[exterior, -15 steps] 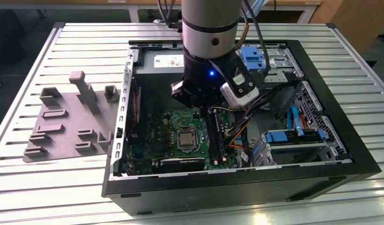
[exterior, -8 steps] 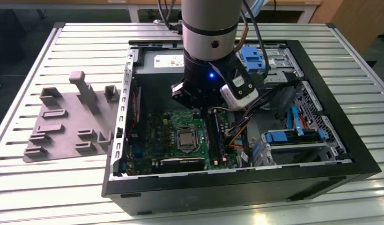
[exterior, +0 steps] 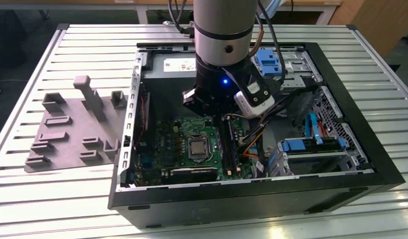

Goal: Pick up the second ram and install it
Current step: 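Insert the second ram into the second slot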

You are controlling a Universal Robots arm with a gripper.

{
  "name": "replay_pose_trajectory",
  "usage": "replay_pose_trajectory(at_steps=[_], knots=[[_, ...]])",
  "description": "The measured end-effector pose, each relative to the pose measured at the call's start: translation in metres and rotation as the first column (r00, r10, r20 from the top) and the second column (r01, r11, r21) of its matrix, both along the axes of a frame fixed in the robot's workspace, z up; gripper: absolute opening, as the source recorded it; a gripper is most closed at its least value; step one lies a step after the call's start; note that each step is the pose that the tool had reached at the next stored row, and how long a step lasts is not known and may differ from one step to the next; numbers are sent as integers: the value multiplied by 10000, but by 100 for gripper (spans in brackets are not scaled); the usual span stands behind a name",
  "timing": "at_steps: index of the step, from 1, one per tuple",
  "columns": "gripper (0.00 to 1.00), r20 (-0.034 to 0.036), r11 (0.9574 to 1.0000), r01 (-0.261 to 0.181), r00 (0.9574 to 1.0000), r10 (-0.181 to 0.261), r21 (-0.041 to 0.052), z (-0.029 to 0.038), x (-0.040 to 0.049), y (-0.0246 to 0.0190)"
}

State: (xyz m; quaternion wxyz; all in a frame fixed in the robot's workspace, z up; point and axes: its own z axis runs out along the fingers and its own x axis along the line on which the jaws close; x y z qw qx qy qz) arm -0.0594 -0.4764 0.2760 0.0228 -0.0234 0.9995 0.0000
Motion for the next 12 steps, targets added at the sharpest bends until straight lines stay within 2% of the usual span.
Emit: replay_pose_trajectory(at_steps=[12], knots=[[12, 0, 10000, 13, 10000, -13, 0, -66, 31, 0]])
